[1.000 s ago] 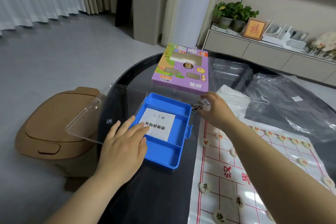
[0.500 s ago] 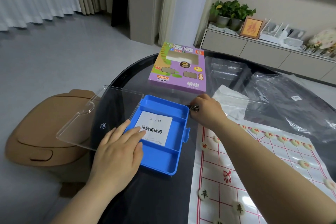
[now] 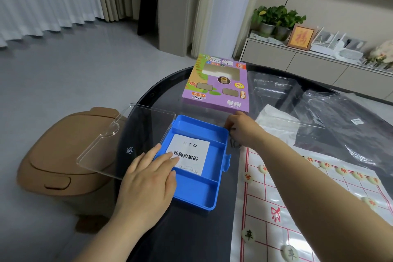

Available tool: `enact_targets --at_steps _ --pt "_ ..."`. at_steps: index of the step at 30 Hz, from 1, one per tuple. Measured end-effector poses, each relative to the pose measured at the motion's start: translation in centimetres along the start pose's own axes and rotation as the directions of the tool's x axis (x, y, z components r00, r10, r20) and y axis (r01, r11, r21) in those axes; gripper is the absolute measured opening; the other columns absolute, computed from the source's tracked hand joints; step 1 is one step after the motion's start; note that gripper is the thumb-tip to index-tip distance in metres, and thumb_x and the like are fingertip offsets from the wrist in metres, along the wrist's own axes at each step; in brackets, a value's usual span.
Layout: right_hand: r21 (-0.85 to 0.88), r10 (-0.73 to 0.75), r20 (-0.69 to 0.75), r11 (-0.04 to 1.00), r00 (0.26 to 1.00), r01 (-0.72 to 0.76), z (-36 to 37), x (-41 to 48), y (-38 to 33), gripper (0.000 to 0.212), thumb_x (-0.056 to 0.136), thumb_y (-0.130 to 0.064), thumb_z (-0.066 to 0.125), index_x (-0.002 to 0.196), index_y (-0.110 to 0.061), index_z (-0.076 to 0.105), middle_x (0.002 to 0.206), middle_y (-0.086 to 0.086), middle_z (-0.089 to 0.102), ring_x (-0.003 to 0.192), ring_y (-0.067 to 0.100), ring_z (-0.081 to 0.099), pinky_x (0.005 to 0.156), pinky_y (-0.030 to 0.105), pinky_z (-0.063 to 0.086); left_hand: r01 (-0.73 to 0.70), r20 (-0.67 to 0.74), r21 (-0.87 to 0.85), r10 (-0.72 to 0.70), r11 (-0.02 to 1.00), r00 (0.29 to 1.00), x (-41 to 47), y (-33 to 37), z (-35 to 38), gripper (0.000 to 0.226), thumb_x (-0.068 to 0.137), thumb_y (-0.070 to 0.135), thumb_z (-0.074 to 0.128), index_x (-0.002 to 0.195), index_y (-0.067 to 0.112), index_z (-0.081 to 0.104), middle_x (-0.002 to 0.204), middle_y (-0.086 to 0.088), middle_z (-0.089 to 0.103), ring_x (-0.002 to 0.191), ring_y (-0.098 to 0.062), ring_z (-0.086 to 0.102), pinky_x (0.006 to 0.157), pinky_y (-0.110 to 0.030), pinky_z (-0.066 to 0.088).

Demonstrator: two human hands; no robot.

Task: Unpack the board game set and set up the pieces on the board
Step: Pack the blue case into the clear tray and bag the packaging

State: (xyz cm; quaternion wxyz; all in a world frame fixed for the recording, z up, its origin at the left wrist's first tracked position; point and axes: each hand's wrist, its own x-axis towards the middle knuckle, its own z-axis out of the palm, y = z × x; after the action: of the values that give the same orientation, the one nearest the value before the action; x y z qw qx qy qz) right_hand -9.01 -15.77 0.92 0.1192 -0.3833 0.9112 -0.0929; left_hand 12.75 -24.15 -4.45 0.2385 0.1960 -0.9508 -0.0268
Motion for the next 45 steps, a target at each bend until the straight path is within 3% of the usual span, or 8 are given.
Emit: enact_targets --at_steps 11,14,17,23,28,35,40,45 --pt "0.437 0.063 -0.277 0.897 0.959 0.067 -2.2 -1.8 -0.4 0.018 0.083 0.007 0.051 0.086 -0.003 0.066 0.079 0.007 0.061 0.067 0.015 0.056 0.053 0.01 0.042 0.008 -0.02 -0.045 -0.009 0.999 1.0 0.0 -0.1 0.2 0.053 0.093 0.031 0.02 0.094 0.015 0.071 0.098 0.002 0.071 0.102 -0.021 0.064 0.083 -0.039 0.051" --pt "0.571 -0.078 -0.161 0.806 0.984 0.157 -2.8 -4.7 -3.3 0.031 0.083 0.007 0.054 0.065 -0.018 0.055 0.062 -0.004 0.054 0.041 -0.004 0.053 0.041 0.004 0.038 -0.005 -0.08 -0.099 -0.003 0.995 0.997 -0.2 -0.1 0.5 0.045 0.086 0.028 0.031 0.095 0.01 0.07 0.099 -0.003 0.071 0.106 -0.023 0.062 0.097 -0.034 0.03" --pt "0.576 -0.248 -0.033 0.787 0.968 0.221 -1.6 -7.6 -6.4 0.033 0.081 0.005 0.058 0.063 -0.022 0.052 0.06 -0.004 0.057 0.044 -0.004 0.054 0.048 0.008 0.044 0.026 -0.14 -0.2 -0.055 0.979 0.989 -0.2 -0.4 0.4 0.041 0.084 0.024 0.034 0.095 0.008 0.07 0.099 -0.004 0.071 0.111 -0.015 0.046 0.097 -0.031 0.024" --pt "0.368 -0.352 0.078 0.88 0.933 0.301 1.4 -9.6 -9.0 0.017 0.084 -0.001 0.054 0.093 -0.011 0.065 0.07 -0.011 0.053 0.066 0.002 0.051 0.064 0.01 0.04 0.22 -0.179 -0.402 -0.311 0.889 0.933 -2.5 -1.4 -1.3 0.043 0.082 0.028 0.035 0.085 0.005 0.071 0.088 -0.008 0.07 0.092 -0.022 0.061 0.088 -0.034 0.041" --pt "0.339 -0.316 0.055 0.898 0.947 0.28 1.6 -9.9 -9.0 0.018 0.087 -0.005 0.053 0.101 -0.007 0.063 0.097 0.005 0.065 0.09 0.019 0.059 0.086 0.027 0.047 0.521 -0.102 -0.594 -0.7 0.613 0.707 -3.6 -2.6 -2.9 0.015 0.083 0.012 0.06 0.089 -0.001 0.064 0.094 -0.015 0.056 0.092 -0.035 0.053 0.079 -0.031 0.036" --pt "0.292 -0.131 -0.257 0.934 0.958 0.207 0.3 -8.4 -6.5 0.023 0.089 -0.005 0.05 0.104 -0.008 0.066 0.108 0.007 0.065 0.083 0.015 0.051 0.07 0.014 0.035 0.658 0.175 -0.734 -0.89 0.167 0.42 -2.3 -4.8 -2.7 0.057 0.086 0.017 0.059 0.135 0.008 0.032 0.136 -0.016 0.041 0.121 -0.029 0.044 0.092 -0.03 0.034" --pt "0.22 0.117 -0.21 0.973 0.971 -0.07 -0.3 -6.5 -1.7 0.029 0.087 -0.001 0.048 0.112 -0.008 0.062 0.117 0.009 0.061 0.105 0.026 0.055 0.077 0.025 0.039 0.468 0.34 -0.876 -0.84 -0.12 0.422 -1.6 -5.8 -3.1 0.062 0.09 0.006 0.052 0.142 0.009 0.019 0.124 -0.011 0.052 0.097 -0.019 0.058 0.097 -0.027 0.035" --pt "0.038 0.087 -0.094 0.996 0.992 -0.084 0.6 -5.7 -0.2 0.031 0.088 -0.005 0.051 0.117 -0.011 0.06 0.119 0.009 0.06 0.104 0.025 0.056 0.079 0.026 0.041 0.342 0.328 -0.925 -0.807 -0.168 0.491 -1.1 -5.9 -3.9 0.061 0.091 -0.001 0.046 0.143 0.007 0.014 0.11 -0.012 0.053 0.055 0.002 0.063 0.083 -0.029 0.047"
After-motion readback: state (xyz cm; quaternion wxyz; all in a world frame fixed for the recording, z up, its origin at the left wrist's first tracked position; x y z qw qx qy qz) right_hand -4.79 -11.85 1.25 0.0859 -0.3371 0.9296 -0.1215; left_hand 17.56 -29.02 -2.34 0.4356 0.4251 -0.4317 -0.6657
